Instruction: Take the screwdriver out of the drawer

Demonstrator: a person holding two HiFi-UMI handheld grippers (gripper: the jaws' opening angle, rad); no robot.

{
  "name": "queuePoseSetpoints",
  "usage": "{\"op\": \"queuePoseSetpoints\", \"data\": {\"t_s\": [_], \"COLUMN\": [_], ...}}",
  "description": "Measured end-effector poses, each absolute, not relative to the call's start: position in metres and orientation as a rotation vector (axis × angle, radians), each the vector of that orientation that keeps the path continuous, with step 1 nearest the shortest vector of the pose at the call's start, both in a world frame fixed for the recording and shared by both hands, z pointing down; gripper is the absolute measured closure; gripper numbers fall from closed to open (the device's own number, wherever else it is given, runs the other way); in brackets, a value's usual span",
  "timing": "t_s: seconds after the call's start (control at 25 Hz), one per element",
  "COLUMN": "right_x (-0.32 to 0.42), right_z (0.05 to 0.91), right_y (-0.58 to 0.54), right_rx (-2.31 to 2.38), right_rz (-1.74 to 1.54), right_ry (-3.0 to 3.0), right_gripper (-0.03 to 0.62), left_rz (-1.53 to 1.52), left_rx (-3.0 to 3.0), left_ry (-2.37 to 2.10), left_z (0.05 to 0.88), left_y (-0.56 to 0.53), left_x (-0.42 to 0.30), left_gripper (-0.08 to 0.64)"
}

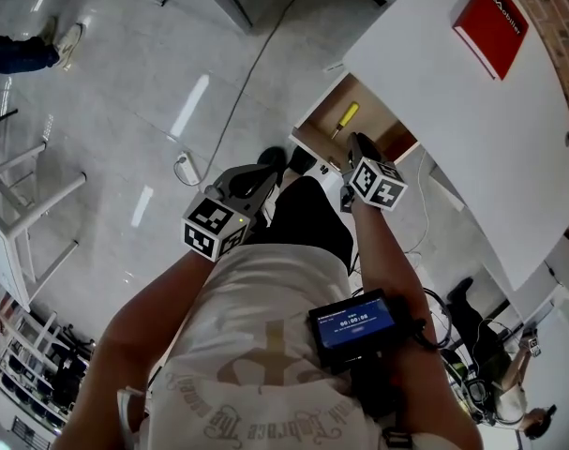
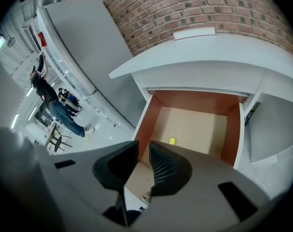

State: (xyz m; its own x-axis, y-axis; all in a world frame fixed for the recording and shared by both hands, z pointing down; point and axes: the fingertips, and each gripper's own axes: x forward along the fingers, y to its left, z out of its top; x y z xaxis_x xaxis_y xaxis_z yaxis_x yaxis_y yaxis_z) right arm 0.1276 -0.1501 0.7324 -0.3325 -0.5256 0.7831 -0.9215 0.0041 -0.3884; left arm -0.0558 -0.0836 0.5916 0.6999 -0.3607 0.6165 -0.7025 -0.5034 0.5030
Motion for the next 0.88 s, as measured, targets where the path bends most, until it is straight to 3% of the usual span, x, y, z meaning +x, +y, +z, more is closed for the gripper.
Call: {"op": "queuePoseSetpoints", "data": {"t_s": [0.12,0.36,0.88], "right_x": [0.132,0.134,0.131], "right_z": [0.74,0.761,0.811], "right_y": [-0.155,-0.159,-0.176], "right_rx": [1.473,1.464,1.432], "right_rz": [1.279,1.317,1.367], "right_ry": [-1.856,-1.806,-1.727], "right_gripper": [0.521,0.424,0.46], "left_rz": [0.565,0.54,0.498], "left_rx": [2.12,2.092,2.037], "left_ry": [-0.827,-0.843,-0.884], "left_z": [0.594,0.598,0.618], "left_y": [-0.09,-0.094,-0.097], "left_x": [-0.056,-0.051,-0.054], "left_gripper": [0.545,0.545,0.545]}}
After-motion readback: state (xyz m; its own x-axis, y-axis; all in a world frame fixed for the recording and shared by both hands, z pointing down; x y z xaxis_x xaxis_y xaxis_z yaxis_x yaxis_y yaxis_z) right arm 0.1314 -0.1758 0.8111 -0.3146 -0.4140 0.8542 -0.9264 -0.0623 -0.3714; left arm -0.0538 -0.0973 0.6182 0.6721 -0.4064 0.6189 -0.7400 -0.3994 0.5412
